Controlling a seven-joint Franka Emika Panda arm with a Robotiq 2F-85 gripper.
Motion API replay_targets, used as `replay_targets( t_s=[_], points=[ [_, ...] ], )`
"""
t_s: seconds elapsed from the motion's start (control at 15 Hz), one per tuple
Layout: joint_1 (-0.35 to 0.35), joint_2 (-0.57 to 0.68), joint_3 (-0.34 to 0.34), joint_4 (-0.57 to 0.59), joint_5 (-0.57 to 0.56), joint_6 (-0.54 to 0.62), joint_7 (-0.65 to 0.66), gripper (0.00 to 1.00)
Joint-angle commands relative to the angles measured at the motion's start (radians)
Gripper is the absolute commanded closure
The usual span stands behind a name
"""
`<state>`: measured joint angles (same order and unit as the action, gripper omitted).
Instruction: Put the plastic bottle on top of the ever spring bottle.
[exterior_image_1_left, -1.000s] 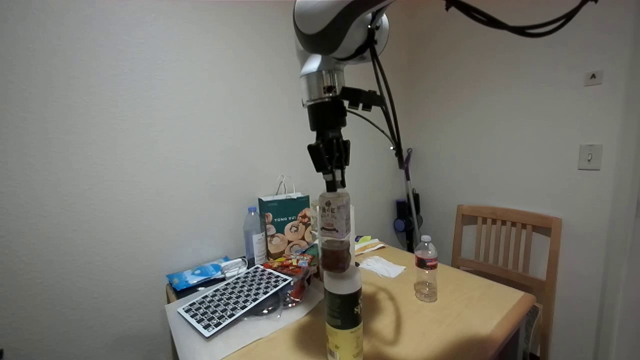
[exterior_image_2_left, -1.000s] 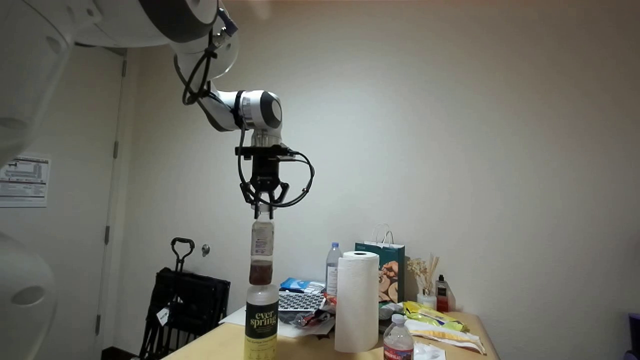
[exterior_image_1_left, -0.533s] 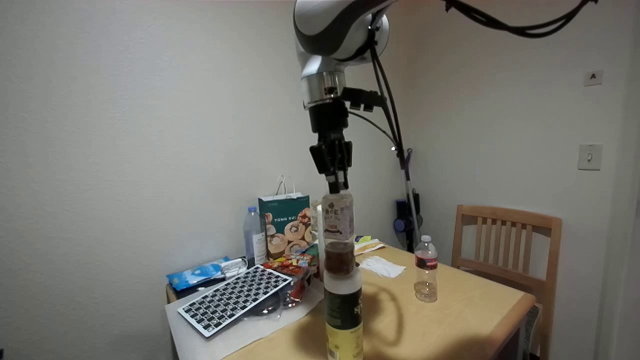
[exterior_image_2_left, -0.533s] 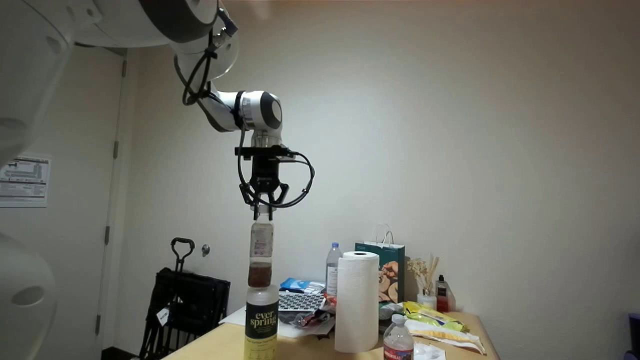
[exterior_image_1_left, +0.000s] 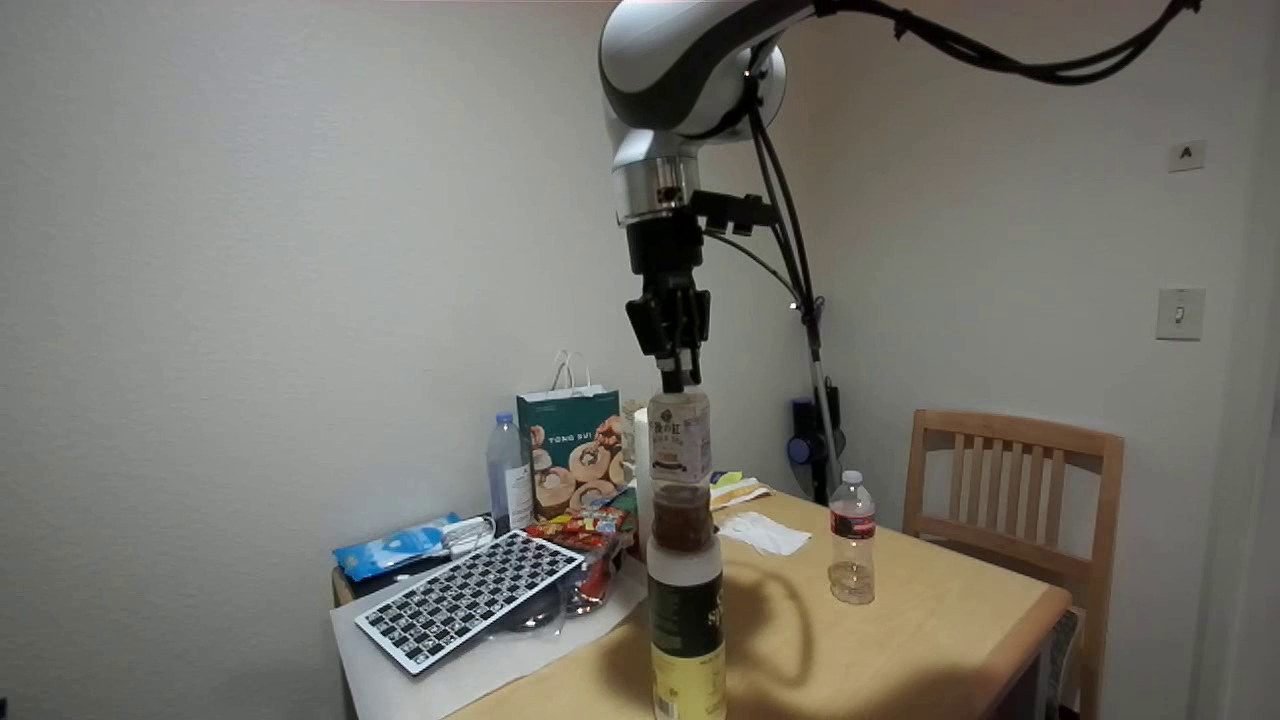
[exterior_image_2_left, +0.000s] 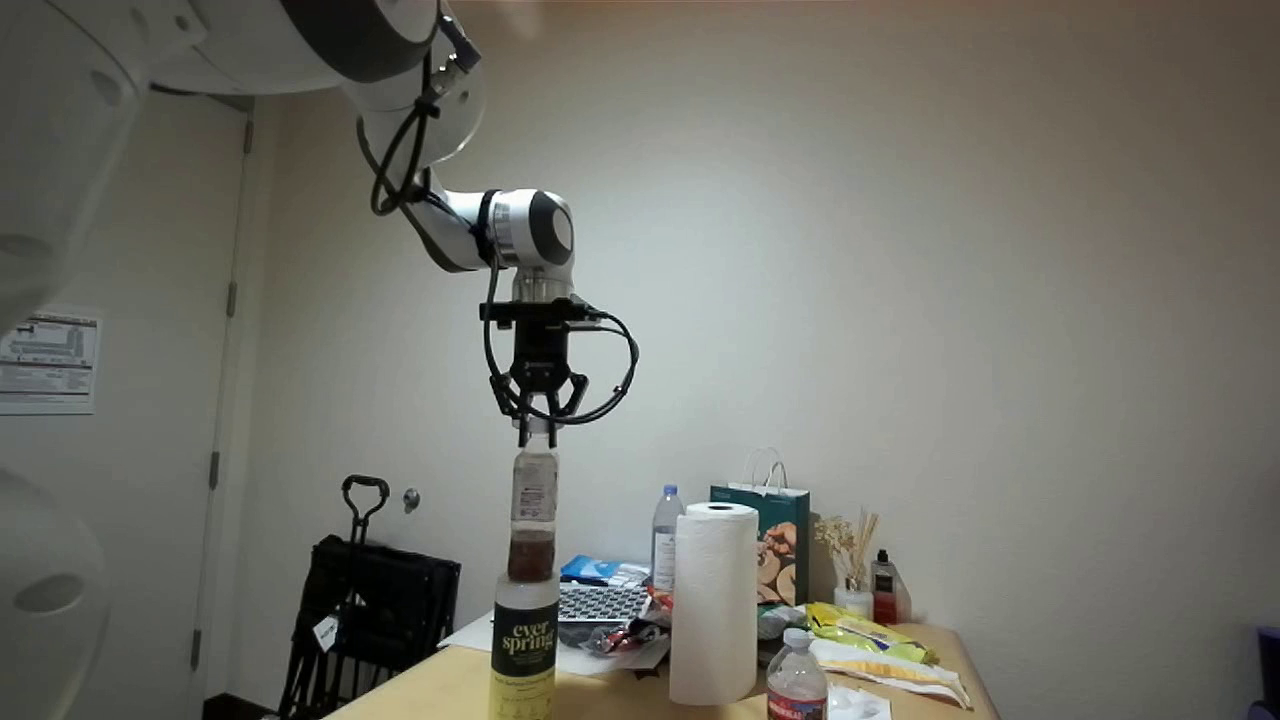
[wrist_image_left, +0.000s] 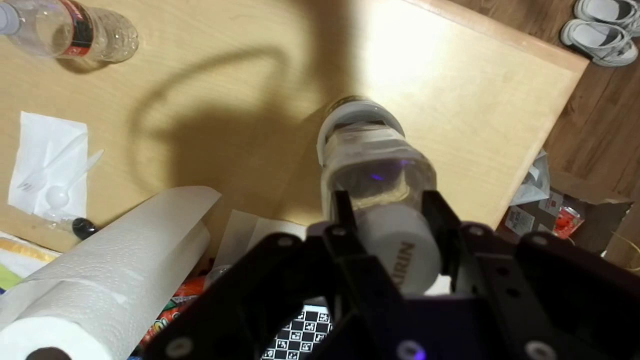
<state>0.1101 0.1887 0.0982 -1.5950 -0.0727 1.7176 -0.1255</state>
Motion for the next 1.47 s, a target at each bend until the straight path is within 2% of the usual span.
replay_targets(
  t_s=[0.0, 0.67, 0.73, 0.87, 1.2, 1.4],
  points=[
    [-0.014, -0.025, 0.000, -0.048, 0.017, 0.061, -0.041, 0.87],
    [-0.008, -0.019, 0.006, -0.037, 0.020, 0.033, -0.042, 0.87],
    [-0.007, -0.018, 0.006, -0.037, 0.019, 0.032, -0.040, 0.38],
    [-0.006, -0.019, 0.007, -0.038, 0.018, 0.031, -0.037, 0.32],
    [-0.004, -0.020, 0.011, -0.053, 0.017, 0.029, -0.038, 0.00],
    [-0.004, -0.019, 0.014, -0.056, 0.016, 0.027, -0.041, 0.00]
  ],
)
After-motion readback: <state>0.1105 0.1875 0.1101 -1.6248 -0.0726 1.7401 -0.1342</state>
